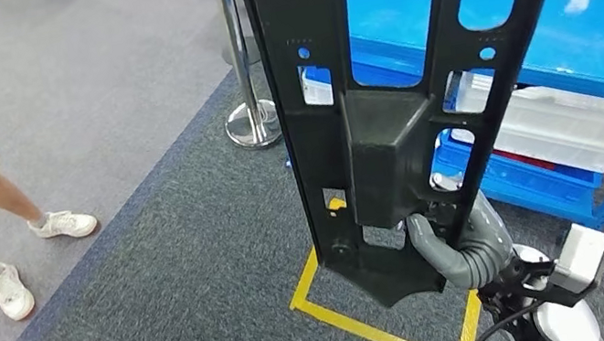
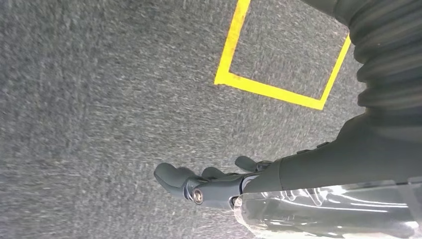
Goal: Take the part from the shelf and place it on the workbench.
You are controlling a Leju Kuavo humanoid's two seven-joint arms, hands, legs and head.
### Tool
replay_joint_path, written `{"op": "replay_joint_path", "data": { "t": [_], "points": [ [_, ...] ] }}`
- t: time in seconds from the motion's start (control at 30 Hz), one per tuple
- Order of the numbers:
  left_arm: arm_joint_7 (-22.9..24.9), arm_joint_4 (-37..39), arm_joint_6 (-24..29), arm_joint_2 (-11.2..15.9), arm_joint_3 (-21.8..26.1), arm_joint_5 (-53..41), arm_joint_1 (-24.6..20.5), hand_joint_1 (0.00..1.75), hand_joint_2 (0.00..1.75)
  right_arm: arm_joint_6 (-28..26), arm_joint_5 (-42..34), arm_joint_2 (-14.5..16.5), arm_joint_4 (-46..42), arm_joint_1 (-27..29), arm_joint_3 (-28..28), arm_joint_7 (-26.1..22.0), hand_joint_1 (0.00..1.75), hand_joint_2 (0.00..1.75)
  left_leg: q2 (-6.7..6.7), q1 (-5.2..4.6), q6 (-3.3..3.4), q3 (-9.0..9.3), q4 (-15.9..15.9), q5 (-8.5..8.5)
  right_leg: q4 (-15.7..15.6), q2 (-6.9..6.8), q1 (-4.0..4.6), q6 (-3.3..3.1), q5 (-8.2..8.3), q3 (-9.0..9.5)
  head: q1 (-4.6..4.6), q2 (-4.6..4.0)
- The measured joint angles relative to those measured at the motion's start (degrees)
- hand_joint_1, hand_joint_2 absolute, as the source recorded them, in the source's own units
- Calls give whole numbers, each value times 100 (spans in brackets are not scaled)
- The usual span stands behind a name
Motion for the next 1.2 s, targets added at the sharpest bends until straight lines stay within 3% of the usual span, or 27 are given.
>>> {"op": "replay_joint_path", "data": {
  "t": [0.07,0.1,0.13,0.17,0.2,0.27,0.33,0.4,0.43,0.47,0.5,0.57,0.63,0.67,0.73,0.8,0.87,0.93,1.0,1.07,1.1,1.13,1.17,1.2],
  "points": [
    [1,0,-1,-2,-10,-2,-9,0,175,-1,2,-13,-19,51,-9,0,175,175,-98,-2,35,-53,2,38,756,216,-10,22,-409,-325,0,0],
    [2,0,-1,-2,-13,-2,-3,0,175,-1,3,-21,-27,92,-14,1,175,175,-159,-4,38,-77,8,53,1102,248,-11,29,-541,-475,-1,0],
    [7,0,-1,-3,-13,0,9,0,175,0,5,-27,-39,137,-16,1,175,175,-227,-5,35,-98,17,65,1284,259,-15,32,-569,-548,-1,0],
    [11,0,1,-3,-12,7,23,0,175,3,8,-29,-56,177,-19,1,175,175,-297,-4,27,-113,30,74,1239,264,-23,29,-483,-511,0,0],
    [15,0,4,-3,-11,20,36,0,175,7,10,-30,-79,206,-19,0,175,175,-367,-3,17,-122,46,79,969,283,-34,22,-305,-363,-1,0],
    [19,0,15,-4,-9,56,47,0,175,26,20,-30,-128,235,-18,0,175,175,-506,-6,-25,-152,91,86,163,489,-62,-2,36,48,-1,0],
    [19,0,26,-4,-8,87,52,0,175,45,31,-29,-170,257,-16,0,175,175,-626,-11,-98,-216,122,109,-275,675,-70,-16,136,244,-1,0],
    [17,0,33,-2,-8,99,79,0,175,56,41,-22,-193,271,-14,2,175,175,-741,0,-185,-271,105,156,-301,627,-57,-46,138,234,-1,0],
    [17,0,36,-1,-8,99,99,0,175,61,46,-13,-201,271,-13,3,175,175,-715,6,-221,-294,115,154,-319,562,-60,-82,160,232,-2,0],
    [17,0,37,0,-8,99,112,0,175,64,48,-1,-210,270,-13,3,175,175,-608,3,-251,-339,189,97,-339,491,-64,-125,182,232,-2,0],
    [15,0,38,1,-8,98,114,0,175,68,50,10,-221,271,-13,3,175,175,-456,-3,-274,-429,378,-30,-360,410,-68,-164,202,230,-3,0],
    [3,0,38,2,-8,96,103,0,175,74,51,20,-237,277,-13,5,175,175,-166,-7,-307,-724,1066,-423,-367,245,-42,-208,217,211,-3,0],
    [-9,0,38,2,-8,92,103,0,175,75,63,21,-243,279,-13,18,175,175,-98,-2,-328,-950,1665,-661,-356,77,-15,-217,219,186,-3,0],
    [-12,0,39,2,-8,90,108,0,175,76,72,23,-249,279,-13,30,175,175,-85,-2,-328,-919,1687,-632,-349,-2,-7,-219,218,180,-3,0],
    [-15,0,42,2,-8,89,111,0,175,79,90,33,-275,279,-12,51,175,175,-6,-11,-297,-537,1101,-334,-335,-143,5,-212,209,185,-3,0],
    [-17,0,46,4,-8,92,94,0,175,85,94,46,-308,279,-11,58,175,175,196,-60,-213,-130,376,-129,-328,-252,29,-184,197,193,-3,0],
    [-18,0,52,8,-8,95,89,0,175,91,97,53,-329,280,-11,58,175,175,266,-110,-127,-24,121,-103,-332,-344,49,-140,198,197,-3,0],
    [-18,0,55,11,-7,96,108,0,175,93,101,58,-342,282,-9,58,175,175,152,-101,-59,-45,83,-53,-337,-398,46,-82,193,206,-3,0],
    [-25,0,56,10,-6,94,114,0,175,89,105,62,-363,285,-7,57,175,175,49,-67,14,-44,24,8,-142,-187,25,-27,23,132,-2,0],
    [-33,0,56,8,-5,92,100,0,175,82,113,63,-381,311,-5,57,175,175,-60,-52,61,-58,0,47,469,129,1,6,-345,-135,0,0],
    [-34,0,56,8,-5,91,96,0,175,80,118,62,-385,335,-4,58,175,175,-121,-53,69,-72,4,54,846,205,-4,17,-513,-308,1,0],
    [-35,0,56,8,-5,90,98,0,175,78,124,62,-385,360,-4,59,175,175,-194,-53,71,-82,12,58,1118,237,-10,27,-588,-438,0,0],
    [-35,0,56,8,-4,87,103,0,175,76,131,62,-385,380,-4,60,175,175,-270,-53,70,-88,23,59,1217,250,-16,35,-558,-490,0,0],
    [-35,0,56,8,-4,83,107,0,175,73,136,62,-388,391,-4,60,175,175,-347,-50,63,-91,40,58,1080,263,-25,36,-411,-428,1,0]
  ]
}}
